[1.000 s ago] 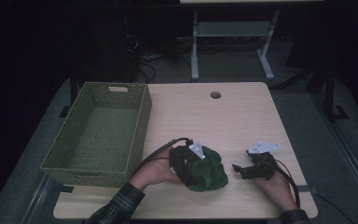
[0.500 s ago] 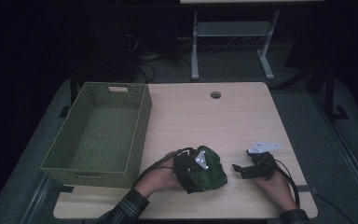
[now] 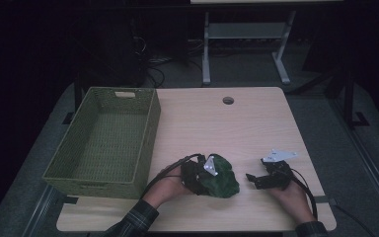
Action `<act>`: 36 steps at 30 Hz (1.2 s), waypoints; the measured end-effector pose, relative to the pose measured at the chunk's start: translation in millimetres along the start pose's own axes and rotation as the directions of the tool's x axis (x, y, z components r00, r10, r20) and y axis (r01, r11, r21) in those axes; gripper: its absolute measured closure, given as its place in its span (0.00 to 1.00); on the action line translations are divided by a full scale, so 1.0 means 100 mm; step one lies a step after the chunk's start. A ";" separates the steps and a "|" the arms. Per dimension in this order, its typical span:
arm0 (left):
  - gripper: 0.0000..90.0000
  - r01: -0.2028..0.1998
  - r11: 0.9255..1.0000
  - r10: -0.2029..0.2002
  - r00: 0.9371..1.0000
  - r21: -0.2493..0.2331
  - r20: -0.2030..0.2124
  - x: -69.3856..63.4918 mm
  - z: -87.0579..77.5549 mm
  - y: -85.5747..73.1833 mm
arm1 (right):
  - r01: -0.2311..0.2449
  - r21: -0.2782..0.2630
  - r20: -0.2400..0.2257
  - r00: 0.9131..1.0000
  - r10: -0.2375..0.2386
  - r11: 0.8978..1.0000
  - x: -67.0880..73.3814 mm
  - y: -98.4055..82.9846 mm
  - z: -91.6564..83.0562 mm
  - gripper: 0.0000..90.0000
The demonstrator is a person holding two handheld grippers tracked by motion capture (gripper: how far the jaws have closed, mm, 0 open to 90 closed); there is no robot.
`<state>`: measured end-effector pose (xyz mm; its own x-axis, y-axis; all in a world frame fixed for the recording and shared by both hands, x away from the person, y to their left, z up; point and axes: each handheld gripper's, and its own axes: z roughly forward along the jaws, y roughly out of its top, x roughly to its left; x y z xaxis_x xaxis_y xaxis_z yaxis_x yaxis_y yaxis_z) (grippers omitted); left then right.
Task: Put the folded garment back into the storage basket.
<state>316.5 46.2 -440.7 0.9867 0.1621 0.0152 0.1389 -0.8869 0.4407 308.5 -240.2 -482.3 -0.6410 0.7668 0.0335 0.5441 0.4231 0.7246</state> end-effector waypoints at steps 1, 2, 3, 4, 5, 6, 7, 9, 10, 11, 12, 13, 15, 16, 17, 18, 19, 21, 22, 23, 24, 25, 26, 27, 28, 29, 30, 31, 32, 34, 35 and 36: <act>0.67 0.003 1.000 -0.003 1.000 -0.003 0.006 0.01 -0.01 0.00 | 0.000 0.000 0.000 1.000 0.000 1.000 0.00 0.00 0.00 0.15; 0.70 0.011 1.000 -0.011 1.000 -0.008 0.013 0.02 -0.02 -0.01 | 0.000 0.000 0.000 1.000 0.000 1.000 0.00 0.00 0.00 0.15; 0.72 0.013 1.000 -0.013 1.000 -0.010 0.017 0.03 -0.03 -0.01 | 0.000 0.000 0.000 1.000 0.000 1.000 0.00 0.00 0.00 0.16; 0.74 0.019 1.000 -0.019 1.000 -0.015 0.023 0.04 -0.04 -0.01 | -0.001 0.000 0.000 1.000 0.001 1.000 0.00 0.00 0.00 0.16; 0.76 0.027 0.999 -0.027 0.999 -0.024 0.027 0.04 -0.04 -0.02 | -0.001 0.000 0.001 1.000 0.001 1.000 0.00 0.00 0.00 0.16; 0.77 0.027 0.999 -0.027 0.999 -0.023 0.028 0.05 -0.06 -0.01 | -0.001 0.000 0.000 1.000 0.001 1.000 0.00 0.00 0.00 0.16; 0.78 0.031 0.999 -0.031 0.999 -0.022 0.030 0.06 -0.07 -0.01 | -0.001 0.000 0.001 1.000 0.001 1.000 0.00 0.00 0.00 0.16; 0.79 0.042 0.999 -0.041 0.999 -0.030 0.030 0.06 -0.09 -0.01 | 0.000 0.000 0.000 1.000 0.000 1.000 0.00 0.00 0.00 0.16; 0.80 0.044 0.999 -0.044 0.999 -0.030 0.029 0.06 -0.10 -0.01 | -0.001 0.000 0.001 1.000 0.001 1.000 0.00 0.00 0.00 0.16; 0.80 0.045 0.999 -0.044 0.999 -0.029 0.030 0.07 -0.12 -0.01 | -0.001 0.000 0.001 1.000 0.001 1.000 0.00 0.00 0.00 0.16; 0.80 0.045 0.998 -0.044 0.999 -0.033 0.026 0.07 -0.14 0.00 | -0.001 0.001 0.001 1.000 0.001 1.000 0.00 0.00 0.00 0.16; 0.80 0.052 0.998 -0.051 0.998 -0.033 0.024 0.08 -0.17 0.01 | -0.001 0.001 0.001 1.000 0.001 1.000 0.00 0.00 0.00 0.16; 0.80 0.054 0.998 -0.053 0.998 -0.040 0.017 0.08 -0.23 0.02 | -0.001 0.000 0.001 1.000 0.001 1.000 0.00 0.00 0.00 0.16; 0.80 0.056 0.998 -0.055 0.998 -0.042 0.017 0.09 -0.26 0.03 | 0.000 0.002 0.000 1.000 0.000 1.000 0.00 0.00 0.00 0.16; 0.80 0.059 0.997 -0.058 0.998 -0.041 0.015 0.10 -0.30 0.04 | -0.001 0.001 0.001 1.000 0.001 1.000 0.00 0.00 0.00 0.16; 0.80 0.056 0.997 -0.056 0.998 -0.044 0.015 0.11 -0.33 0.05 | -0.001 0.001 0.001 1.000 0.001 1.000 0.00 0.00 0.00 0.16; 0.80 0.060 0.997 -0.060 0.998 -0.050 0.013 0.11 -0.37 0.05 | 0.000 0.003 0.000 1.000 0.000 1.000 0.00 0.00 0.00 0.16; 0.80 0.061 0.997 -0.060 0.998 -0.055 0.007 0.13 -0.45 0.07 | -0.001 0.002 0.001 1.000 0.001 1.000 0.00 0.00 0.00 0.16; 0.80 0.065 0.996 -0.064 0.998 -0.062 0.007 0.15 -0.48 0.07 | -0.002 0.001 0.001 1.000 0.002 1.000 0.00 0.00 0.00 0.16; 0.80 0.061 0.996 -0.061 0.998 -0.064 0.003 0.16 -0.52 0.07 | -0.002 0.002 0.000 1.000 0.002 1.000 0.00 0.00 0.00 0.16; 0.80 0.065 0.996 -0.065 0.998 -0.066 0.000 0.18 -0.56 0.08 | -0.001 0.003 0.000 1.000 0.001 1.000 0.00 0.00 0.00 0.16; 0.80 0.072 0.995 -0.072 0.997 -0.070 0.000 0.19 -0.60 0.08 | -0.002 0.003 0.000 1.000 0.002 1.000 0.00 0.00 0.00 0.16; 0.80 0.073 0.995 -0.073 0.997 -0.072 -0.002 0.20 -0.65 0.08 | -0.002 0.003 0.000 1.000 0.002 1.000 0.00 0.00 0.00 0.16; 0.80 0.078 0.994 -0.079 0.997 -0.074 -0.002 0.22 -0.68 0.08 | -0.002 0.002 0.000 1.000 0.002 1.000 0.00 0.00 0.00 0.16; 0.80 0.077 0.994 -0.078 0.997 -0.075 -0.003 0.23 -0.72 0.08 | -0.002 0.002 0.000 1.000 0.002 1.000 0.00 0.00 0.00 0.16; 0.80 0.082 0.993 -0.083 0.997 -0.083 -0.005 0.25 -0.76 0.08 | -0.004 0.001 0.000 1.000 0.004 1.000 0.00 0.00 0.00 0.16; 0.80 0.083 0.993 -0.083 0.997 -0.084 -0.005 0.26 -0.80 0.08 | -0.003 0.000 0.001 1.000 0.003 1.000 0.00 0.00 0.00 0.16; 0.80 0.090 0.992 -0.090 0.996 -0.089 -0.004 0.27 -0.84 0.08 | -0.002 0.000 0.000 1.000 0.002 1.000 0.00 0.00 0.00 0.16; 0.80 0.088 0.992 -0.089 0.996 -0.089 -0.007 0.29 -0.89 0.07 | -0.003 0.000 0.000 1.000 0.003 1.000 0.00 0.00 0.00 0.16; 0.80 0.094 0.991 -0.096 0.995 -0.093 -0.018 0.32 -0.98 0.07 | -0.003 0.000 0.000 1.000 0.003 1.000 0.00 0.00 0.00 0.16; 0.80 0.098 0.991 -0.100 0.995 -0.094 -0.023 0.33 -1.02 0.06 | -0.003 0.000 0.000 1.000 0.003 1.000 0.00 0.00 0.00 0.16; 0.80 0.102 0.990 -0.105 0.994 -0.099 -0.027 0.34 -1.06 0.06 | -0.003 0.001 0.000 1.000 0.003 1.000 0.00 0.00 0.00 0.16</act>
<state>341.9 92.5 -342.7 0.9640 0.2659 -0.0073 0.2298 -0.8184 0.5267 308.4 -240.1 -482.1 -0.6389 0.7684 0.0357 0.5466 0.4208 0.7240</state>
